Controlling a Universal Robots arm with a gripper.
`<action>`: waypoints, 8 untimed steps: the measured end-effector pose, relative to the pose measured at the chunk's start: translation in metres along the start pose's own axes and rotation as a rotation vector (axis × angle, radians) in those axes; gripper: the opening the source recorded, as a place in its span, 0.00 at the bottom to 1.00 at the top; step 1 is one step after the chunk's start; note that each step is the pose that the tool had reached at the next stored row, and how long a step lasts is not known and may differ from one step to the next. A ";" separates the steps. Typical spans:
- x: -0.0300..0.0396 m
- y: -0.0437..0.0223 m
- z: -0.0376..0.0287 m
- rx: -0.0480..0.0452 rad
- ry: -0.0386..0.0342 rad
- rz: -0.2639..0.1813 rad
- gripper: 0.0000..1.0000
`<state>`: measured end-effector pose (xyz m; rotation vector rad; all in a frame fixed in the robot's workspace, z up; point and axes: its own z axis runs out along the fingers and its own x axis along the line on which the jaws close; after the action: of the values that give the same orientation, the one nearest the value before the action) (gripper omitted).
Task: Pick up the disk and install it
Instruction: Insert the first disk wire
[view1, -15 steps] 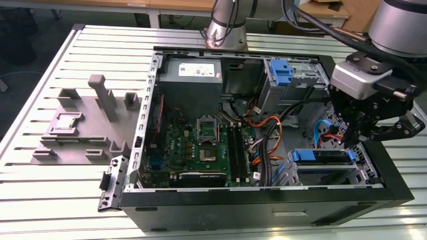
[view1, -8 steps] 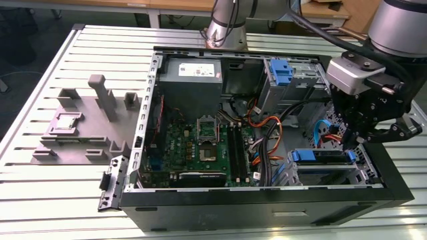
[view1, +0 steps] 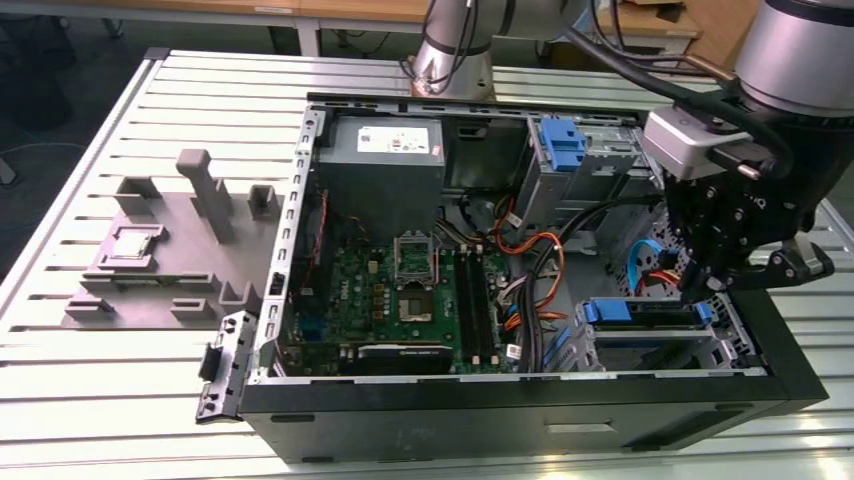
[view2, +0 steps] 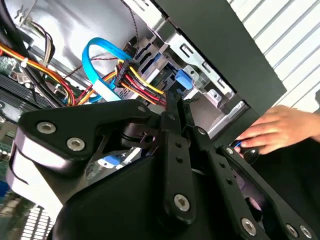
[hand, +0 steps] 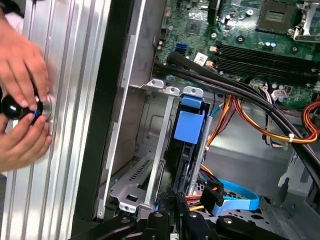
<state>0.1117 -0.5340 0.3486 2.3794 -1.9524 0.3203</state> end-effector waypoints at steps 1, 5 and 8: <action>-0.0001 0.0000 0.0003 -0.0032 0.0012 0.014 0.17; -0.0007 0.0002 0.0024 -0.0130 0.0022 0.043 0.17; -0.0009 0.0003 0.0033 -0.0154 -0.0049 0.060 0.17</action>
<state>0.1117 -0.5337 0.3451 2.3180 -2.0239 0.3012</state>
